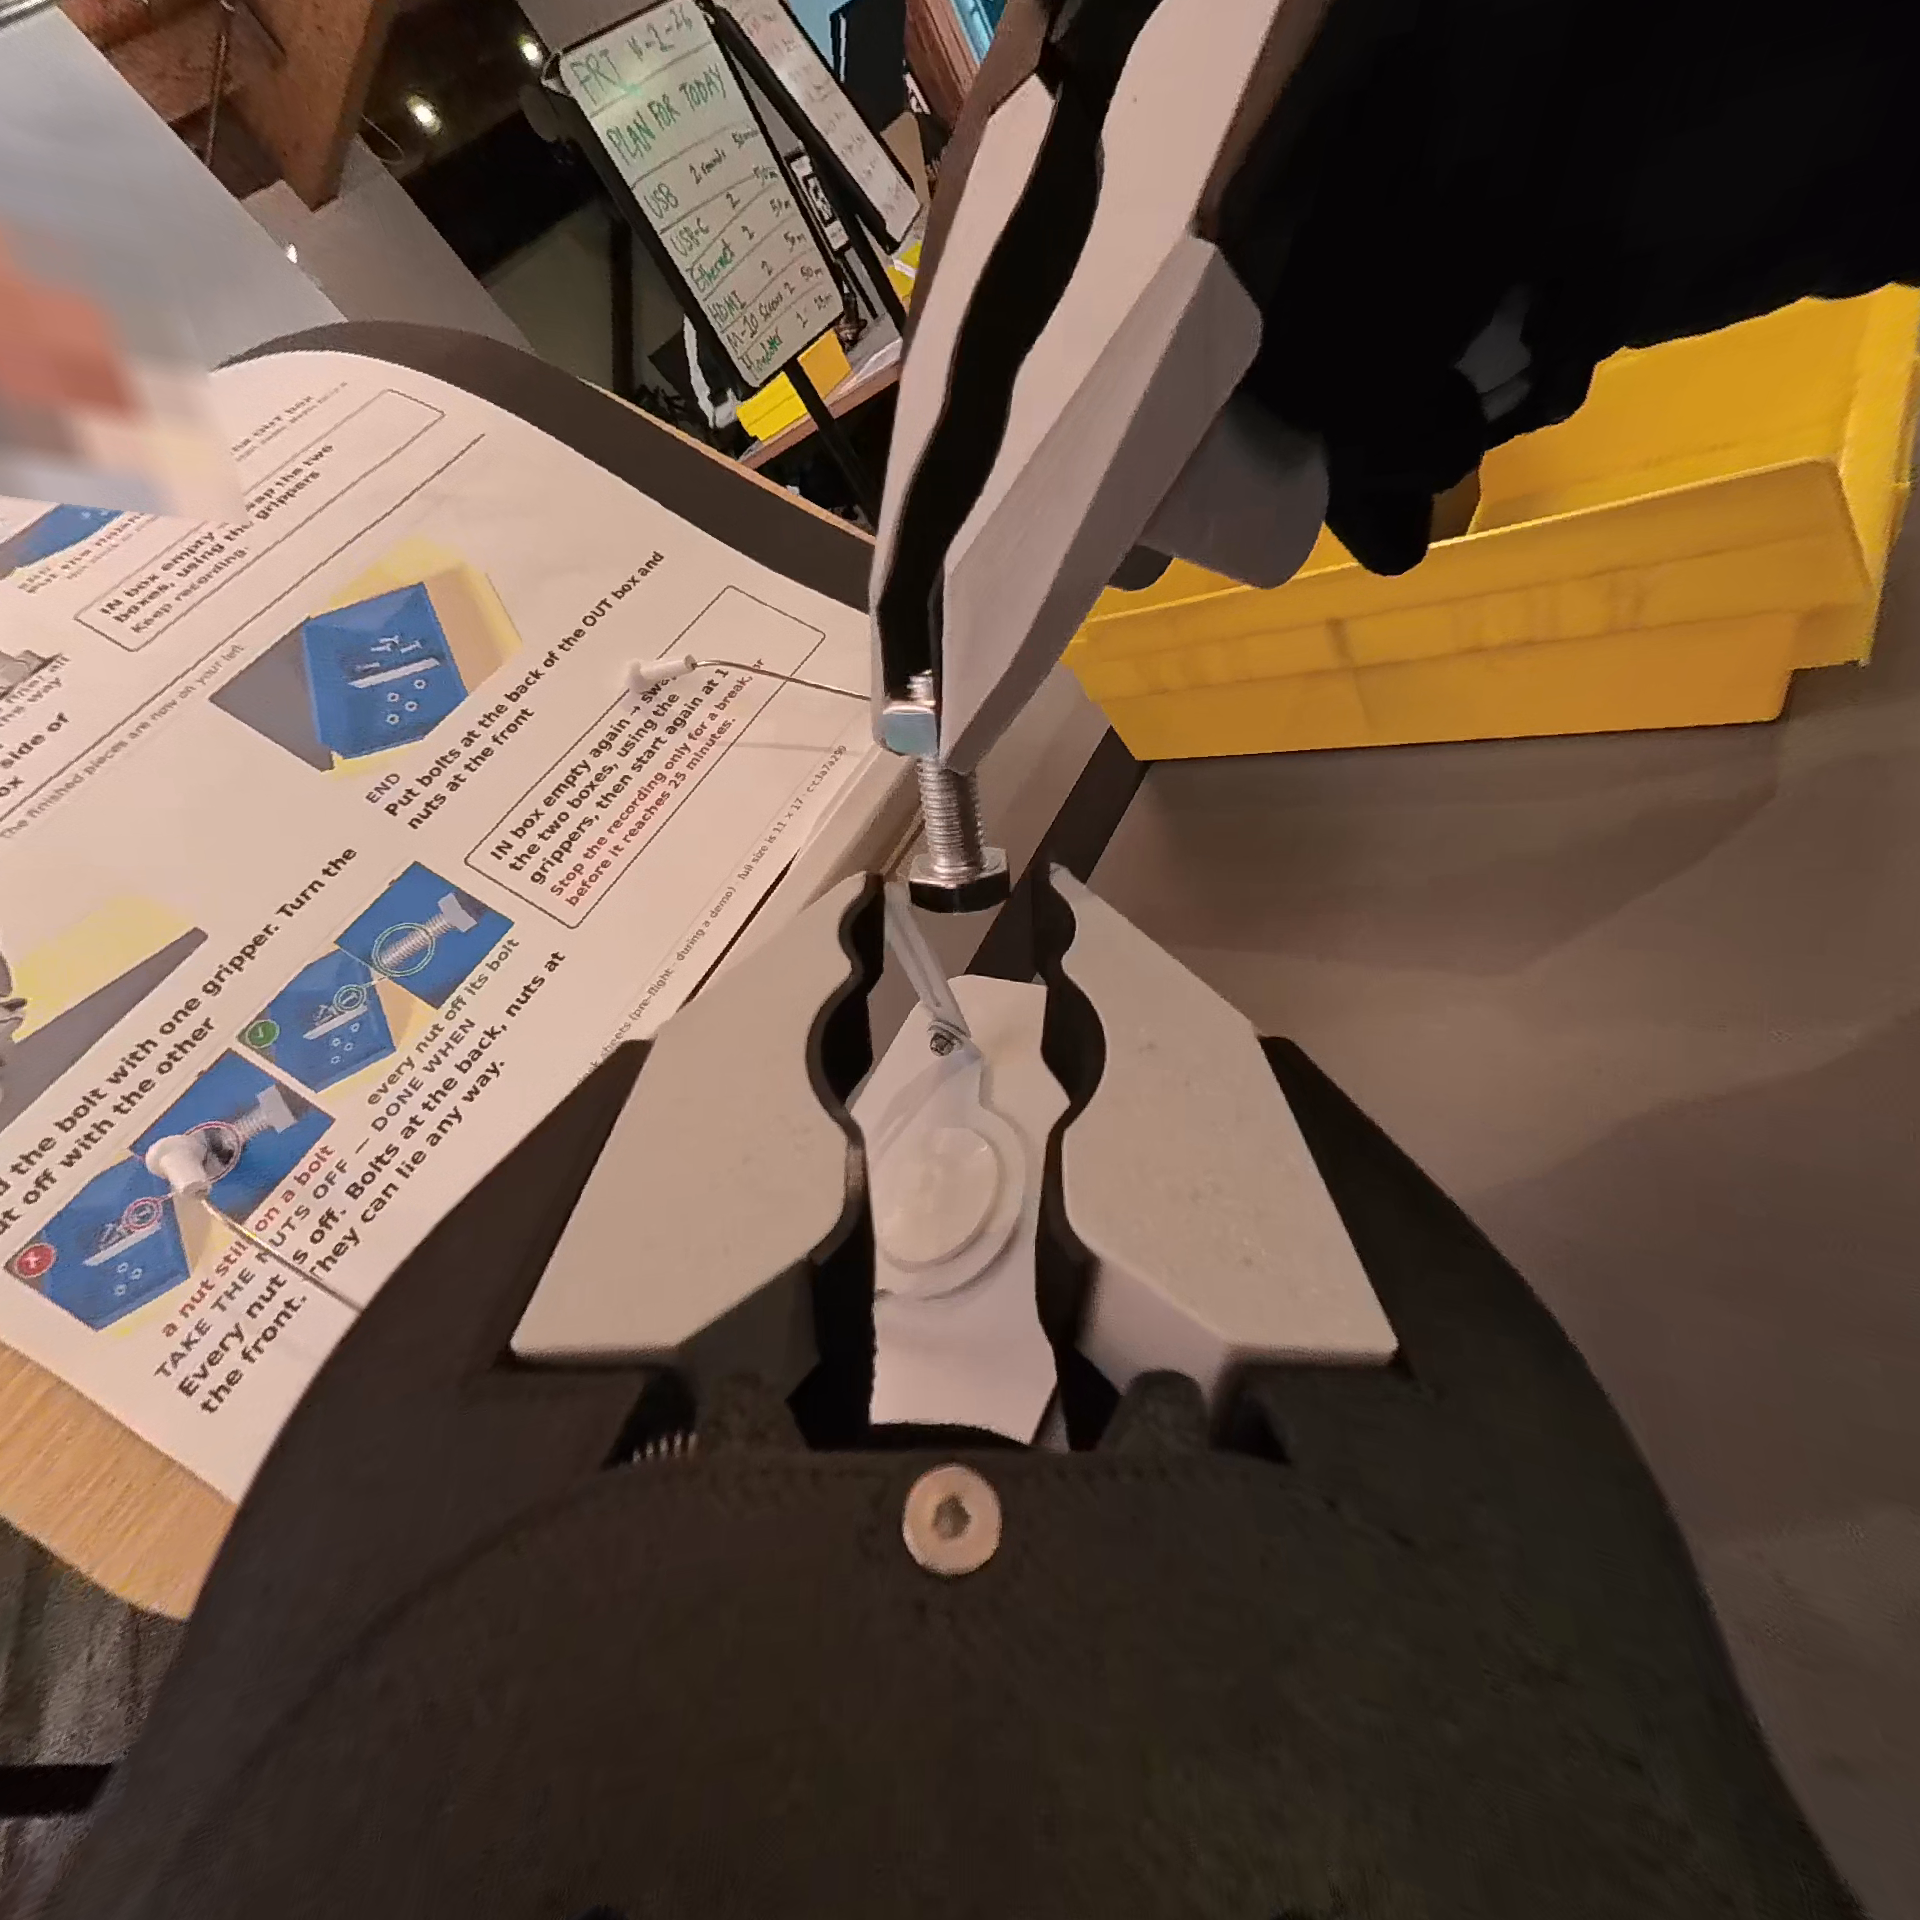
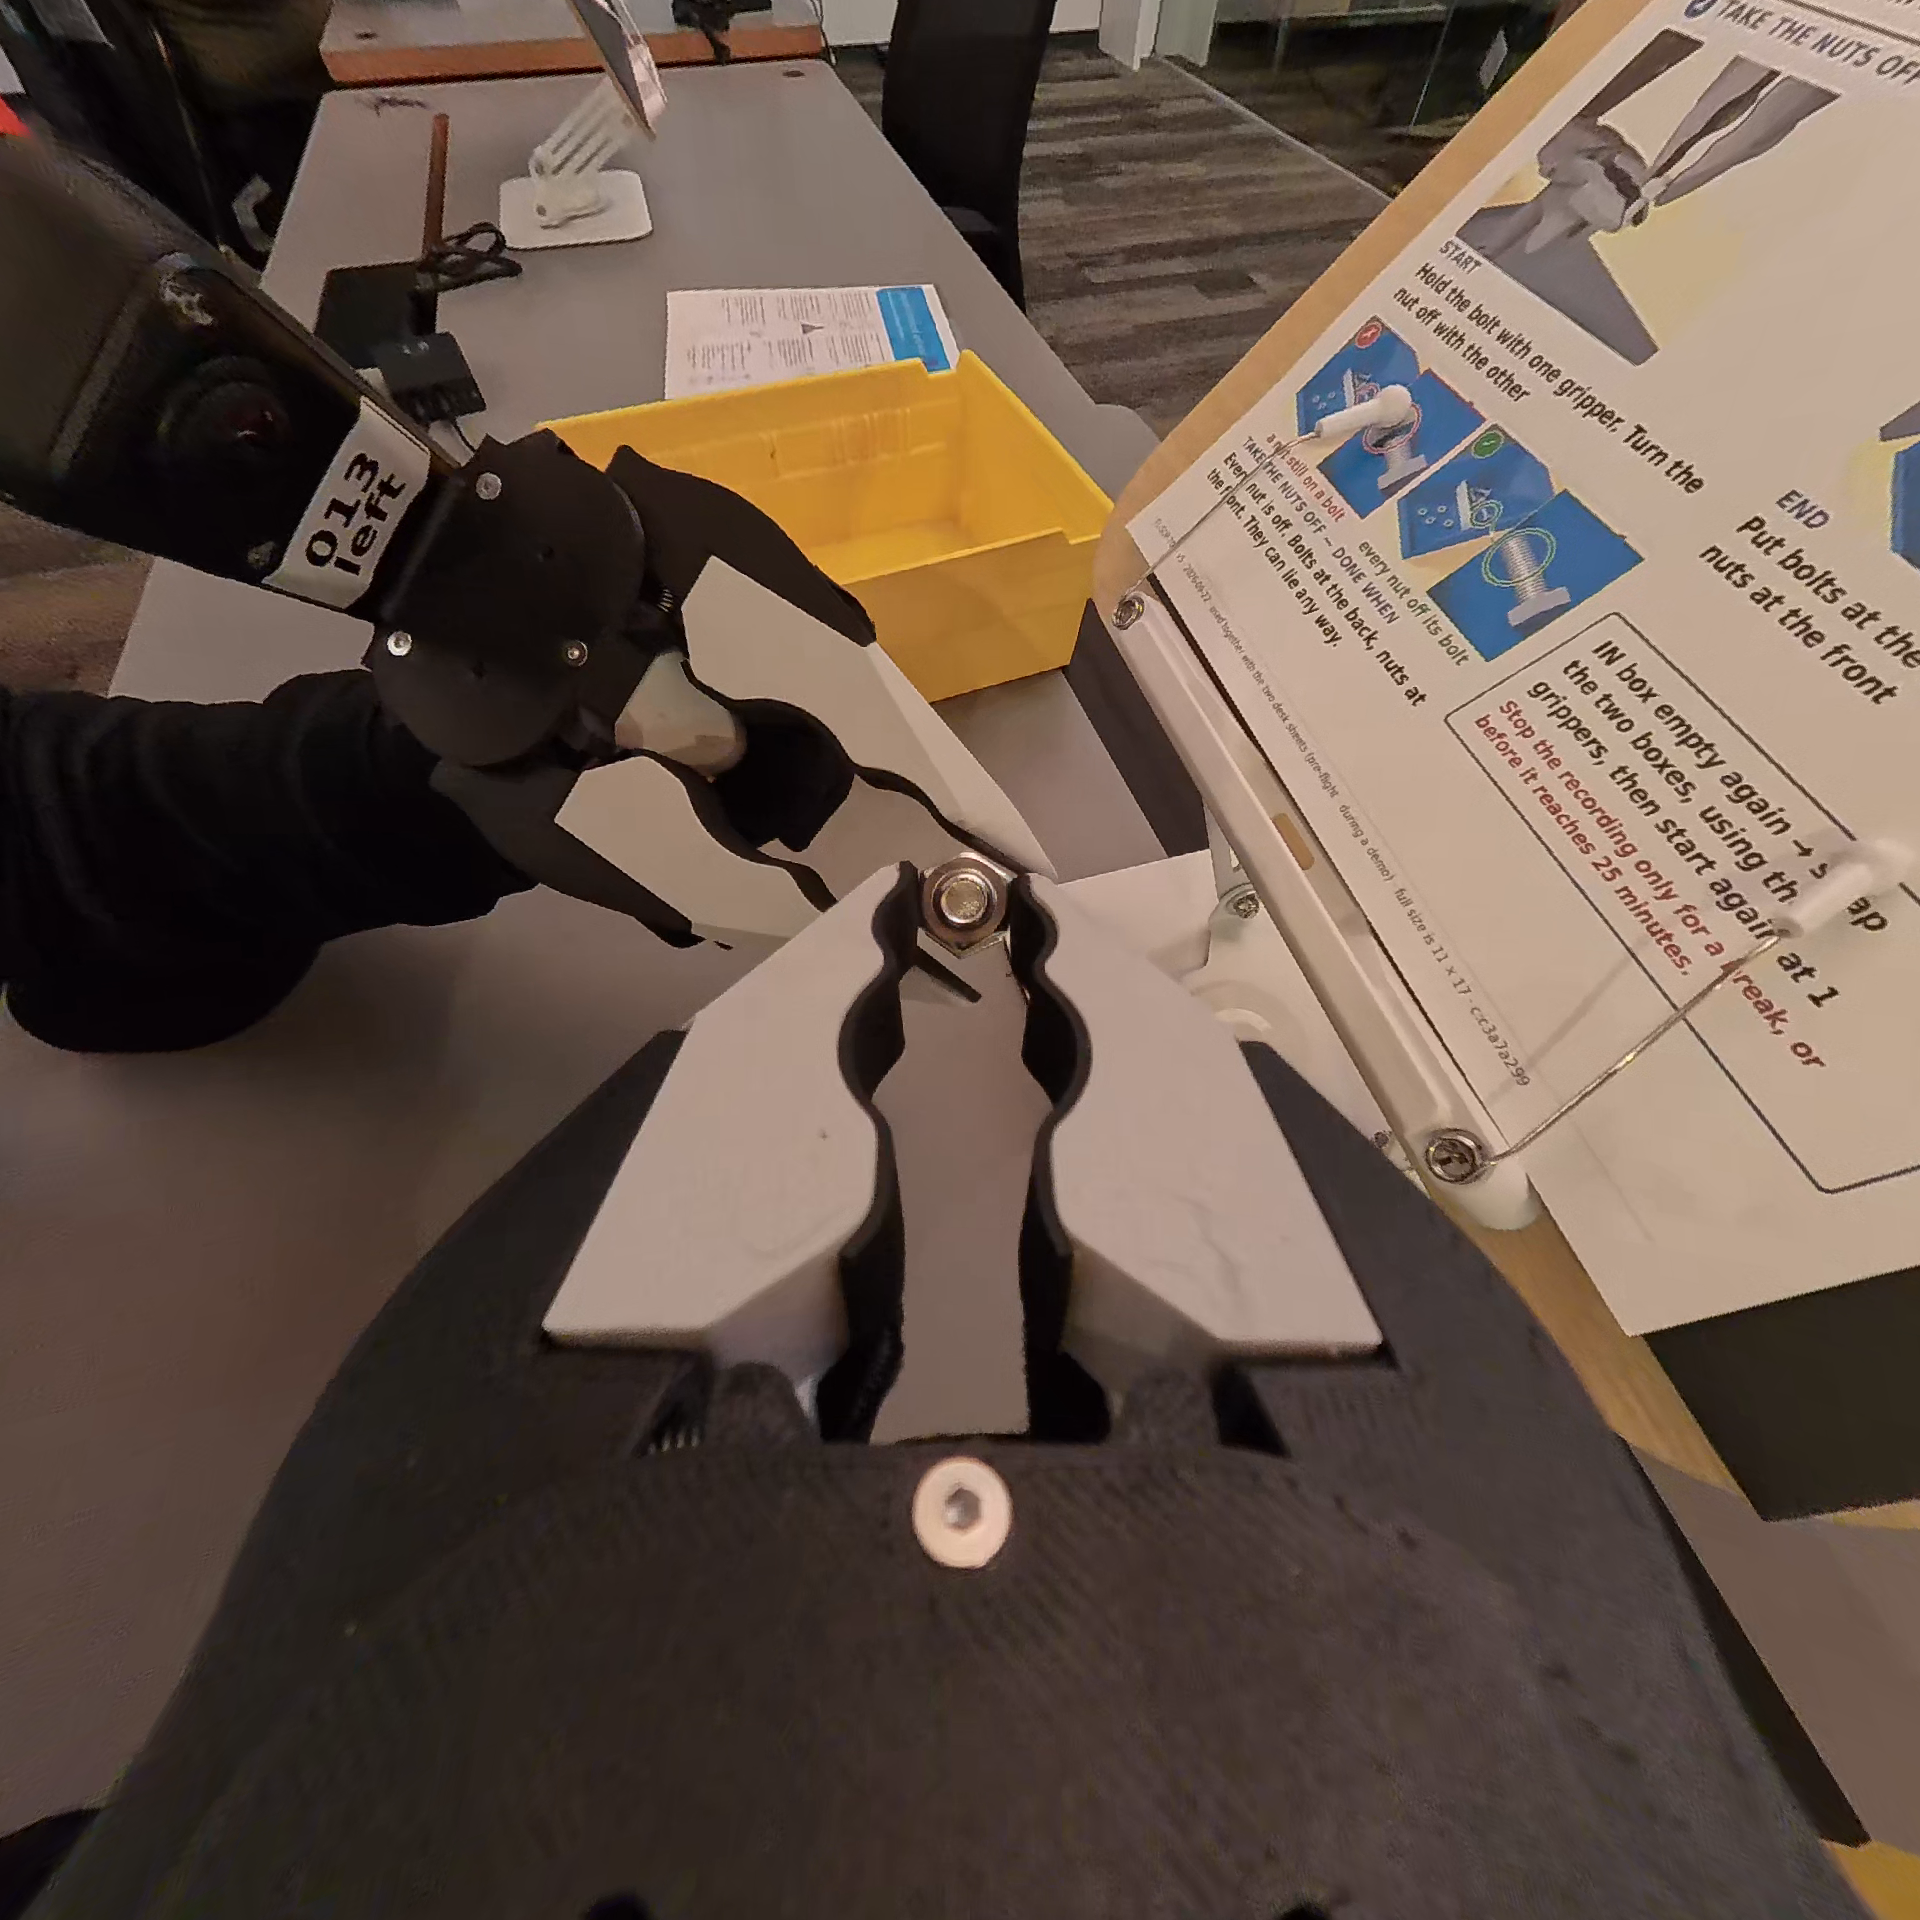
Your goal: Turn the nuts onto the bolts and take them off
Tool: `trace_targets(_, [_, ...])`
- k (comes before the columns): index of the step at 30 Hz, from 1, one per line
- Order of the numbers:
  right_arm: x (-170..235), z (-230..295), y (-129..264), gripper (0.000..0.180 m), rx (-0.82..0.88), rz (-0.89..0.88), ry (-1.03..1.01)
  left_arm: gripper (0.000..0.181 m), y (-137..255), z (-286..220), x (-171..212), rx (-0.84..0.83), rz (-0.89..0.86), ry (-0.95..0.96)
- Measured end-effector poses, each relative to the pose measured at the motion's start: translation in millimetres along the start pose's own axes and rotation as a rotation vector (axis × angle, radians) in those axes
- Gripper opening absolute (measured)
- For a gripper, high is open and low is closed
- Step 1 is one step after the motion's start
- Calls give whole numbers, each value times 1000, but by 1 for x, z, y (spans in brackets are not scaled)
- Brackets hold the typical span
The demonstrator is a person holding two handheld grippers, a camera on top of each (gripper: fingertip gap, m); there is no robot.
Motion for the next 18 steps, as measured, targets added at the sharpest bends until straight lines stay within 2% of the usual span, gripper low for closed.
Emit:
trace_targets(6, [0, 0, 0, 15, 4, 10, 7, 16, -1, -1, 1, 11, -18, 18])
trace_targets(16, [1, -1, -1, 15, -1, 5, 2, 16, -1, -1, 3, 32, -42, 61])
trace_targets(18, [-1, -1, 0, 23, 4, -25, -1, 16, 0, 0, 4, 35, -64, 77])
Point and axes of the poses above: each gripper's, where its closed fingertips meet, y back along the fingers, x out of its underside, z = x × y across the jaws, the point moved 9 cm from there along y, back along the fingers, and after that the axes turned 2 degrees about y, right-handed, at the moved point
